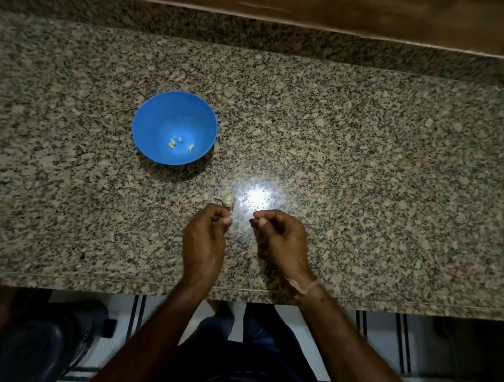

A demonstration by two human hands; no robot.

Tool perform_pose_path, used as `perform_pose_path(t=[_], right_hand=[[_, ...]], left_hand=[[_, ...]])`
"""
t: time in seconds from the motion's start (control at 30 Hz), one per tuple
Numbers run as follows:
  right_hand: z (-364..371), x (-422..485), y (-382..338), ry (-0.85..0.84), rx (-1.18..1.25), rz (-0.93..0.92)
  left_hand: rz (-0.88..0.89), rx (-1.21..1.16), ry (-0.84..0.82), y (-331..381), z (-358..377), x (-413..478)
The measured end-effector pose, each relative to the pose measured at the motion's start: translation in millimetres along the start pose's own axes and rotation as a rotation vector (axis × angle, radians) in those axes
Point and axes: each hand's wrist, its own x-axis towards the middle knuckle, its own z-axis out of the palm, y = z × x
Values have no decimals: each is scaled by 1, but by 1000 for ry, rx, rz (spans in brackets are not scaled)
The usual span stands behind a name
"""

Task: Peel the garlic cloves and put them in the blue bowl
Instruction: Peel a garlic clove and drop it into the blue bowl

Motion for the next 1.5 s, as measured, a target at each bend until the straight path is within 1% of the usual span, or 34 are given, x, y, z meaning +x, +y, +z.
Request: perform_pose_path(t=[0.03,0.1,0.3,0.37,0.43,0.5,0.57,0.67,0.8,0.97,1.2,1.3,1.4,1.5], right_hand=[[-3,2,3,15,-60,-35],[-9,4,6,24,-95,-60],[-29,-6,11,59,-131,-135],[-37,-14,16,90,-175,-168],[-44,-22,21,117,-255,-198],[-49,-30,26,130,-302,-206],[-55,-37,28,141,-329,-201],[-62,-44,29,148,-421,-215],[-59,-42,31,46,-534,-273],[-52,-24,26,-39,-629,-343],[-70,-23,27,-148,-572,-375],[-68,-16,27,-156,-662,-432],[-56,-7,20,-183,-691,-461],[-41,8,11,-203,-656,-484]], left_hand=[[16,40,27,-6,-5,2],[46,119,54,-18,-16,5],[171,185,29,-22,-23,-16],[182,164,-61,-20,-14,-28],[212,162,-201,-22,0,-36],[255,213,-316,-22,14,-41],[305,293,-344,-20,26,-42],[330,361,-288,-17,35,-41],[275,338,-231,-10,41,-36],[312,337,-200,-1,52,-30],[312,508,-100,6,62,-30],[303,614,-83,6,65,-30],[218,665,-25,8,64,-34],[48,621,70,7,54,-42]])
